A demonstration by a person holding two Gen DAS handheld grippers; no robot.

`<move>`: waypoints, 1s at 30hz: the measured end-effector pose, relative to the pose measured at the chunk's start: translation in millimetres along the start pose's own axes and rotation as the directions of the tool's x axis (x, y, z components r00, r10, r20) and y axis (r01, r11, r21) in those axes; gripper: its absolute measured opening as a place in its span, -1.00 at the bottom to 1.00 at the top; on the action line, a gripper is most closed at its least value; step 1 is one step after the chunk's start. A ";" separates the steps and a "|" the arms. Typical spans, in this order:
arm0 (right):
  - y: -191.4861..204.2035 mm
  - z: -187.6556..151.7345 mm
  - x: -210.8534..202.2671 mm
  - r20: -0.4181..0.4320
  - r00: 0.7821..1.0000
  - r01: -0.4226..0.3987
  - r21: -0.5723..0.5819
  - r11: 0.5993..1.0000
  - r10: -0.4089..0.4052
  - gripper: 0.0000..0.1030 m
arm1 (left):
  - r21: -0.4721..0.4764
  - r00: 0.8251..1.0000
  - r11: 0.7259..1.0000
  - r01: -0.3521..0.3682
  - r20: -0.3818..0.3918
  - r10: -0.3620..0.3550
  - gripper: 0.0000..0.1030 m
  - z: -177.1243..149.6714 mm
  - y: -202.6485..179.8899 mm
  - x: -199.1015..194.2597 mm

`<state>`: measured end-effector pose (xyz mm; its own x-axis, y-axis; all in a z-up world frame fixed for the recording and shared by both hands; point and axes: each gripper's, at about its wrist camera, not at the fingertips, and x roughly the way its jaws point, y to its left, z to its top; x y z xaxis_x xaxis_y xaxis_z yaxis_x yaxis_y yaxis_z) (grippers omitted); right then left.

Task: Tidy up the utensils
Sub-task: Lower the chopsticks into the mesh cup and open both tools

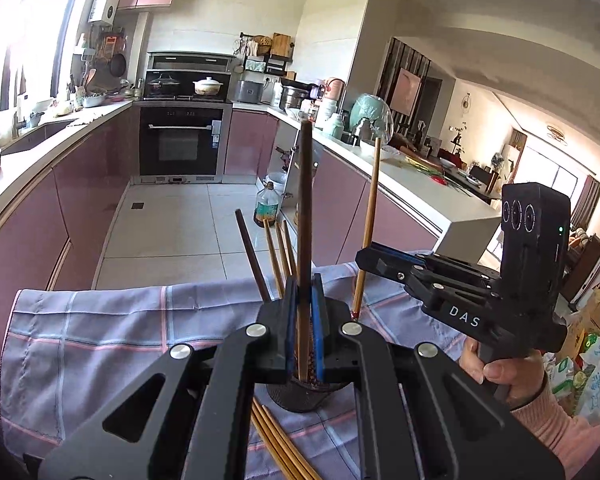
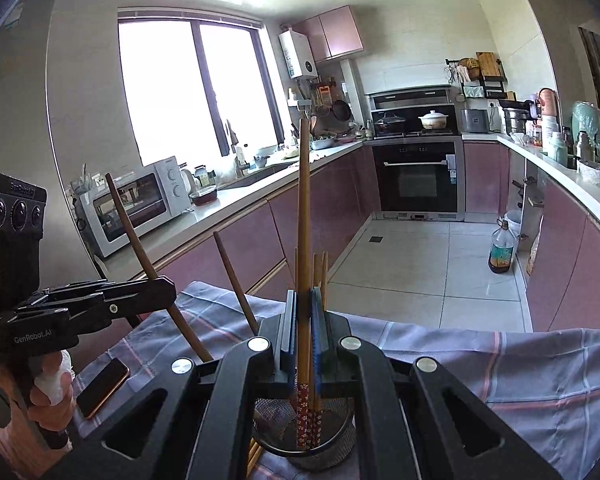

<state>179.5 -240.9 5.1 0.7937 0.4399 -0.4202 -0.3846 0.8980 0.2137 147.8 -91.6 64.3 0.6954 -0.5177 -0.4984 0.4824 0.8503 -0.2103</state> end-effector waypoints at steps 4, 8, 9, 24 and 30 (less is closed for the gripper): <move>-2.1 -7.3 12.8 -0.045 0.999 0.005 0.004 1.000 -0.005 -0.90 | -0.001 0.999 1.000 0.003 -0.038 -0.003 -0.86 -0.7 5.2 13.5; -4.5 -11.8 22.9 -0.089 0.996 0.011 0.003 1.000 -0.011 -0.90 | 0.006 0.997 1.000 -0.006 -0.082 0.006 -0.86 -3.4 11.8 27.4; -5.6 -11.9 25.5 -0.100 0.995 0.014 0.002 1.000 -0.014 -0.90 | 0.008 0.996 1.000 -0.007 -0.092 0.008 -0.86 -4.0 14.0 31.1; -19.6 -25.2 54.1 -0.192 0.980 0.053 0.034 0.998 -0.045 -0.83 | 0.011 0.977 0.999 -0.041 -0.210 0.043 -0.83 -6.0 34.8 91.1; -19.8 -27.9 48.1 -0.175 0.984 0.041 0.051 0.998 -0.031 -0.71 | -0.014 0.979 0.998 -0.057 -0.195 0.054 -0.81 -0.4 41.0 104.9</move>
<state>212.1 -237.2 -43.9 0.7103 0.4063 -0.5748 -0.3277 0.9136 0.2409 240.3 -111.0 3.0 0.6032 -0.4431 -0.6632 0.4344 0.8799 -0.1928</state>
